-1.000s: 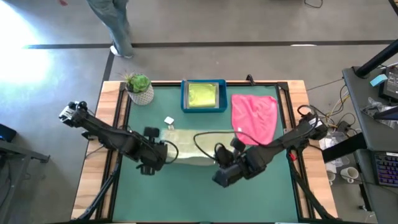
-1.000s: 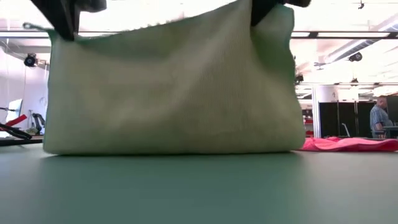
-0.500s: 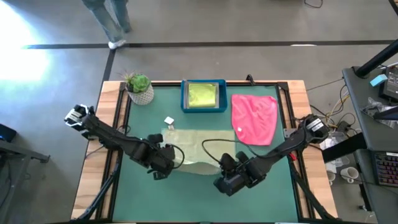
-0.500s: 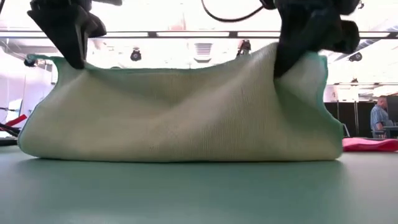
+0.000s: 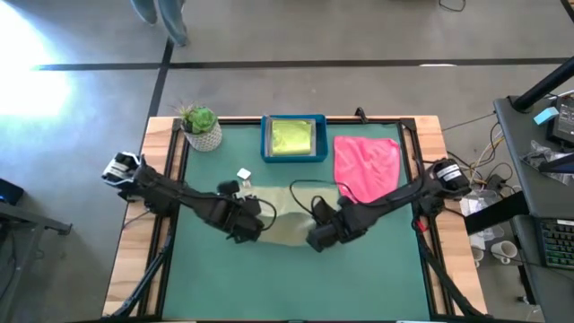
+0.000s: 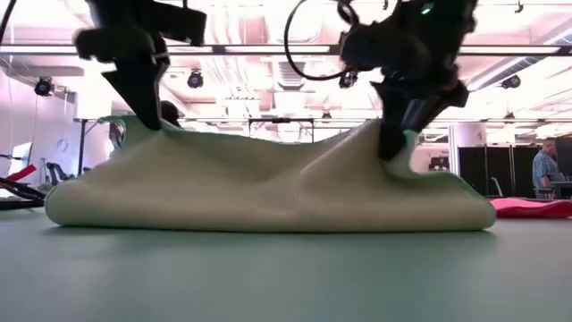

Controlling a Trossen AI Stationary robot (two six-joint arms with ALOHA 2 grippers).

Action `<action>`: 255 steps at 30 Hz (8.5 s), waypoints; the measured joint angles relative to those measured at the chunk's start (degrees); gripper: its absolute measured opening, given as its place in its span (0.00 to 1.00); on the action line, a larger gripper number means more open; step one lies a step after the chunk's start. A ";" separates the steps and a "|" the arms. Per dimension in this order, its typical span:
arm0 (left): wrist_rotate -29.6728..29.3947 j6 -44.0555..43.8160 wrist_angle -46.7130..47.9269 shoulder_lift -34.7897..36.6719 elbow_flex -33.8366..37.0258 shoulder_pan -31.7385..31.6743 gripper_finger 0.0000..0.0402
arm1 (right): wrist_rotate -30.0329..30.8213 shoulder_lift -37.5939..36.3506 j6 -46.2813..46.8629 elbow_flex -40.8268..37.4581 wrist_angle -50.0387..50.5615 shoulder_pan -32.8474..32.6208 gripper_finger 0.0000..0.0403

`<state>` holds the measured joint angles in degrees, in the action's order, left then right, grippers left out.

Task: Fold microfiber towels
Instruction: Fold the dark green microfiber cloth

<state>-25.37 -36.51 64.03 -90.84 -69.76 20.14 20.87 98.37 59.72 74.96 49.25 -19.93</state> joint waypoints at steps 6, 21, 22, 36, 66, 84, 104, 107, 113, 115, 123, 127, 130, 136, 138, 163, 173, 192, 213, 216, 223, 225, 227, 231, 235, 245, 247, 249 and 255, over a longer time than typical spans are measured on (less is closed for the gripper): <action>-0.69 5.59 -0.19 -0.82 2.00 -5.30 0.00 | -1.30 -0.06 -4.79 0.33 1.09 5.53 0.02; -0.16 11.45 -1.96 -0.93 3.48 -14.13 0.00 | -7.82 -0.09 -13.16 -0.24 2.89 14.49 0.02; -0.06 11.45 -2.19 -0.93 3.48 -14.18 0.00 | -7.93 -0.09 -13.35 -0.24 2.91 14.72 0.02; 1.12 14.67 -3.66 -0.93 3.48 -14.19 0.00 | -10.82 -0.09 -20.08 -0.09 2.80 16.44 0.03; 12.54 10.22 -10.73 3.36 4.60 -16.08 0.38 | -8.90 -14.65 -29.67 -1.54 14.41 19.65 0.32; 18.22 2.15 -21.90 3.38 17.91 -16.14 0.02 | -12.14 -20.30 -38.62 -10.74 10.60 20.11 0.10; 19.87 0.85 -26.72 3.48 25.76 -20.22 0.03 | -12.27 -27.06 -39.34 -19.23 4.78 21.87 0.02; 20.12 1.51 -26.66 3.53 26.18 -22.05 0.03 | -12.23 -27.06 -39.36 -19.34 4.78 21.87 0.02; 15.34 2.66 -25.52 3.51 26.89 -25.51 0.03 | -11.87 -27.06 -39.30 -19.40 4.77 21.87 0.02; 11.58 2.77 -25.03 3.45 27.02 -26.78 0.03 | -11.87 -27.06 -38.91 -19.26 4.79 21.87 0.02; 10.28 2.90 -23.89 3.75 26.67 -32.26 0.03 | -11.85 -27.06 -37.17 -19.17 5.35 21.85 0.02; 11.98 2.48 -24.02 6.35 24.92 -31.77 0.03 | -11.85 -27.10 -37.16 -19.17 6.22 21.85 0.02; 12.03 2.45 -24.47 9.34 22.92 -30.86 0.03 | -11.86 -27.10 -37.22 -19.17 6.16 21.85 0.02; 12.22 2.82 -35.52 14.01 21.41 -27.90 0.03 | -11.87 -27.12 -37.24 -19.17 5.84 21.85 0.02; 13.03 2.88 -40.68 14.15 21.43 -26.57 0.03 | -11.87 -27.12 -37.24 -19.17 5.83 21.85 0.02; 27.25 12.98 -69.54 -7.68 21.43 -20.86 0.03 | -11.67 -27.10 -40.39 -19.25 5.06 21.85 0.02; 28.90 12.94 -64.52 -9.84 21.25 -18.81 0.03 | -11.65 -27.04 -40.28 -20.92 4.88 21.85 0.02; 31.51 23.90 -30.49 -2.24 21.32 -17.50 0.03 | -11.69 -27.04 -40.26 -21.11 4.49 21.85 0.02; 28.51 24.18 -4.65 8.09 21.06 -15.05 0.03 | -11.81 -27.04 -39.76 -21.11 4.16 21.85 0.02; 28.77 20.54 -6.01 11.36 21.06 -12.54 0.03 | -11.78 -27.04 -39.78 -21.11 4.06 21.85 0.02; 29.60 14.71 -7.07 15.64 21.01 -7.47 0.03 | -11.70 -27.04 -39.78 -21.13 3.86 21.85 0.02; 30.03 13.51 -7.08 16.30 20.99 -6.52 0.03 | -11.70 -27.04 -39.78 -21.13 3.71 21.86 0.02; 31.24 11.75 -7.24 16.81 20.97 -5.72 0.03 | -11.70 -27.04 -39.78 -21.13 3.60 21.85 0.02; 34.54 6.46 -7.29 17.62 20.64 -4.62 0.07 | -11.69 -27.04 -39.80 -21.13 3.04 21.85 0.02; 35.66 3.87 -7.41 17.82 19.68 -3.65 0.18 | -11.67 -27.04 -39.80 -21.13 1.55 21.85 0.02; 35.92 3.73 -8.55 17.31 18.56 -1.01 0.40 | -12.29 -27.04 -45.23 -21.13 -9.85 21.85 0.02; 35.41 3.76 -9.53 17.17 18.56 0.66 0.40 | -12.35 -27.04 -47.15 -21.13 -13.63 21.85 0.02; 33.57 3.74 -10.97 17.10 18.56 2.85 0.40 | -12.35 -27.04 -48.17 -21.13 -16.97 21.85 0.02; 21.67 3.67 -16.79 16.88 18.59 10.81 0.40 | -12.35 -27.04 -48.44 -21.13 -20.80 21.85 0.02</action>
<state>-3.70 -32.84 47.24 -73.95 -51.18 30.95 8.51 71.33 11.29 53.82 28.45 1.91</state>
